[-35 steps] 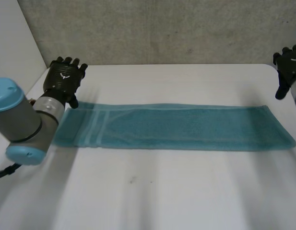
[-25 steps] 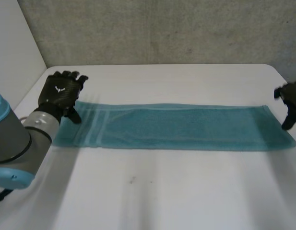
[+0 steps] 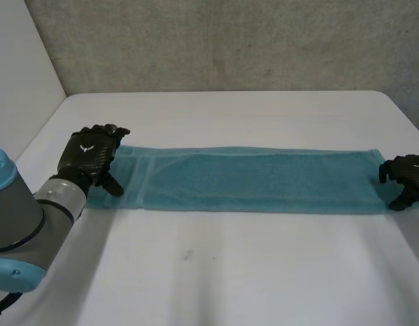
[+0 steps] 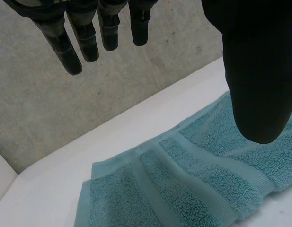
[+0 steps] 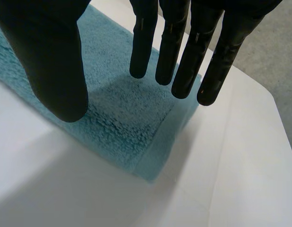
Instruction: Fold the laundry
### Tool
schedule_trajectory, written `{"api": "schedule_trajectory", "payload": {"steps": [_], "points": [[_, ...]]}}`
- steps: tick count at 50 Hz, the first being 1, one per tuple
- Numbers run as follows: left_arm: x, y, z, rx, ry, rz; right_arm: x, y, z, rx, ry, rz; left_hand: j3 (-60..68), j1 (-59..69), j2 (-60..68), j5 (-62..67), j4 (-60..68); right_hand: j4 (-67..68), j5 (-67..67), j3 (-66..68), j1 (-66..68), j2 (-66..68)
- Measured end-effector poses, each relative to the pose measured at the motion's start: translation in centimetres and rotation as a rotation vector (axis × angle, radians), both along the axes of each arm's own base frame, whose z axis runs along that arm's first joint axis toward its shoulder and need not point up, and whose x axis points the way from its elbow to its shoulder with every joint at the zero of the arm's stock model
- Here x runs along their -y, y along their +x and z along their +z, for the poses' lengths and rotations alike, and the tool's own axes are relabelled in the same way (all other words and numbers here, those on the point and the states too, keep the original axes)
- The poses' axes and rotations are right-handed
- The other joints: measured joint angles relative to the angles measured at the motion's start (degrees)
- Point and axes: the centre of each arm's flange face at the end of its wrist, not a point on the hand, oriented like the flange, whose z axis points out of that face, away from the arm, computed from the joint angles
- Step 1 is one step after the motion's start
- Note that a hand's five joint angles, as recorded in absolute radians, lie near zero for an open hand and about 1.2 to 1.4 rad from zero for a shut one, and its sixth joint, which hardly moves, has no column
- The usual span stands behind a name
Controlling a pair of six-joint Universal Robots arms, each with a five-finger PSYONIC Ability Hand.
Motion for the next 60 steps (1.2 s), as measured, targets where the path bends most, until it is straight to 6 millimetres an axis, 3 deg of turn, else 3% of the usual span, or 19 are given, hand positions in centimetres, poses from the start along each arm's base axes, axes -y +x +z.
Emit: {"api": "schedule_trajectory", "payload": {"steps": [12,14,17,18,22,28,32,37,41,44,47,48,49,50,53,54,55,57,60], "points": [[0.0,0.0,0.0,0.0,0.0,0.0,0.3,-0.4,-0.8,-0.014,0.008,-0.012,0.0,0.0,0.0,0.0,0.0,1.79,1.58,1.78,1.7,2.08],[0.0,0.0,0.0,0.0,0.0,0.0,0.4,-0.5,-0.9,-0.014,0.008,-0.013,0.0,0.0,0.0,0.0,0.0,12.67,12.06,12.56,11.4,13.73],[0.0,0.0,0.0,0.0,0.001,0.0,0.5,-0.6,-0.9,-0.017,0.003,-0.016,0.0,0.0,0.0,0.0,0.0,15.46,14.84,15.32,13.81,15.86],[0.0,0.0,0.0,0.0,0.001,0.0,0.6,-0.6,-0.8,-0.018,0.001,-0.017,0.0,0.0,0.0,0.0,0.0,27.44,26.24,26.97,21.62,27.7],[0.0,0.1,0.0,0.0,0.002,0.0,1.0,-1.2,-0.6,-0.029,-0.014,-0.039,0.0,0.0,0.0,0.0,0.0,29.48,27.26,28.75,21.62,29.04],[-0.1,0.1,0.0,0.001,0.003,0.0,2.1,-3.3,0.0,-0.076,-0.044,-0.141,0.0,0.0,0.0,0.0,0.0,29.56,27.26,28.75,21.62,29.04],[-0.1,0.1,0.0,0.001,0.002,0.0,3.7,-6.7,1.4,-0.174,-0.105,-0.315,0.0,0.0,0.0,0.0,0.0,29.56,27.27,28.75,21.62,29.04],[-0.1,0.1,0.0,0.001,0.001,0.002,4.7,-8.9,3.1,-0.266,-0.161,-0.429,0.0,0.0,0.0,0.0,0.0,29.57,27.82,28.78,21.62,29.04],[-0.1,0.1,0.0,0.002,0.001,0.003,5.2,-8.6,4.1,-0.298,-0.195,-0.439,0.0,0.0,0.0,0.0,0.0,29.57,28.14,28.84,21.62,29.04],[-0.1,0.1,0.0,0.002,0.001,0.003,5.6,-5.6,5.0,-0.293,-0.239,-0.371,0.0,0.0,0.0,0.0,0.0,29.59,28.62,28.89,21.62,29.04],[-0.1,0.2,0.0,0.002,0.0,0.007,5.4,-0.1,6.3,-0.267,-0.299,-0.245,0.0,0.0,0.0,0.0,0.0,29.59,28.76,28.89,21.62,29.04],[-0.1,0.2,0.0,0.002,0.0,0.007,5.4,-0.1,6.3,-0.267,-0.299,-0.245,0.0,0.0,0.0,0.0,0.0,29.59,28.76,28.89,21.62,29.04],[-0.1,0.2,0.0,0.002,0.0,0.007,5.2,1.8,6.8,-0.256,-0.319,-0.2,0.0,0.0,0.0,0.0,0.0,29.6,28.76,28.89,21.62,29.04],[0.0,0.3,0.1,0.002,-0.001,0.01,4.4,5.8,7.6,-0.233,-0.36,-0.106,0.0,0.0,0.0,0.0,0.0,29.6,28.76,28.89,21.62,29.04],[0.1,0.3,0.1,0.002,-0.003,0.013,2.8,11.1,8.7,-0.2,-0.412,0.02,0.0,0.0,0.0,0.0,0.0,29.6,28.76,28.92,21.62,29.05],[0.1,0.4,0.1,0.001,-0.004,0.015,1.5,14.2,9.3,-0.179,-0.444,0.096,0.0,0.0,0.0,0.0,0.0,29.6,28.77,29.05,21.62,29.04],[0.2,0.4,0.1,0.002,-0.004,0.016,0.8,15.7,9.6,-0.168,-0.459,0.134,0.0,0.0,0.0,0.0,0.0,29.6,28.77,29.08,21.62,29.04],[0.3,0.5,0.2,0.002,-0.005,0.02,-2.0,20.7,10.3,-0.126,-0.508,0.27,0.0,0.0,0.0,0.0,0.0,29.6,28.77,29.13,21.62,29.05],[0.3,0.6,0.2,0.001,-0.006,0.024,-5.7,26.1,10.1,-0.075,-0.547,0.43,0.0,0.0,0.0,0.0,0.0,29.6,28.77,29.14,21.62,29.05]]}}
